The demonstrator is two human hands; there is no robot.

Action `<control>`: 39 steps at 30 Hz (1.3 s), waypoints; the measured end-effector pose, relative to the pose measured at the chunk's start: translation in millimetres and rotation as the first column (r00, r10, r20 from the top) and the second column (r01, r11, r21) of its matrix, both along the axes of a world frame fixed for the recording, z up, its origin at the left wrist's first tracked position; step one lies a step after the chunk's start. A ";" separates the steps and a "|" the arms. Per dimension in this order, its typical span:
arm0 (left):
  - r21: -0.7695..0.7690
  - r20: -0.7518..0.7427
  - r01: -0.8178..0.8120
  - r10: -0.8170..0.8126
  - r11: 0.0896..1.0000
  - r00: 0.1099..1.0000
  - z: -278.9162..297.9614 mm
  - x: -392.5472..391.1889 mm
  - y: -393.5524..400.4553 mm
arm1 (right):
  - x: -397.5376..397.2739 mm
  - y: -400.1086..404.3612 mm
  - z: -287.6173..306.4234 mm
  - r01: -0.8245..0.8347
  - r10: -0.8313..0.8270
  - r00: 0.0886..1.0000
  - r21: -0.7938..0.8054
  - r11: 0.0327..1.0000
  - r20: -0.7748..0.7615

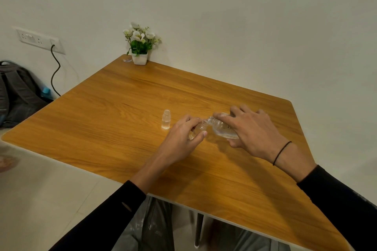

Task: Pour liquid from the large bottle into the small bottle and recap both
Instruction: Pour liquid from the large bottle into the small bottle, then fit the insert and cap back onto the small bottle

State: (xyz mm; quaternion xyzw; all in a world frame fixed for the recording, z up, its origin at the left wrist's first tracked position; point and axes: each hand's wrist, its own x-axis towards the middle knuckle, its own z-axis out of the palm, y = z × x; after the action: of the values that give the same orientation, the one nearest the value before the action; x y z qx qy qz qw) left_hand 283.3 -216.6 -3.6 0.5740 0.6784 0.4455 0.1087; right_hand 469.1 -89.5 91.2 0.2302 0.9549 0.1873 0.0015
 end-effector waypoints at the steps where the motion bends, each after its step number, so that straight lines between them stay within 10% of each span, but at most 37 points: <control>1: 0.008 0.001 0.003 -0.003 1.000 1.000 0.0 0.1 0.2 | 0.4 -0.5 -0.6 0.002 -0.002 1.000 -0.008 1.000 -0.005; 14: 0.188 0.204 -0.020 -0.020 0.982 0.979 5.0 -10.5 -3.0 | -10.7 -10.5 -32.2 0.010 -0.064 0.948 -0.171 0.985 -0.312; 25: 0.111 0.269 -0.091 0.058 0.990 0.961 -2.7 -22.5 -16.3 | -79.5 6.3 -79.0 -0.189 -0.452 0.567 -0.643 0.742 -0.689; 39: -0.005 0.204 -0.050 0.050 0.999 0.978 -38.3 -11.6 -10.2 | -28.3 17.5 -104.0 -0.020 -0.466 0.464 -0.536 0.844 -0.753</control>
State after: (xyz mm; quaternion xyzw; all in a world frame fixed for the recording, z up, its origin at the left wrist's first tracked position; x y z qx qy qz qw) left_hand 271.7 -226.9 -41.8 0.5082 0.6778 0.5046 0.1664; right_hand 440.8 -72.0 -12.8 0.4118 0.7983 -0.1943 -0.3941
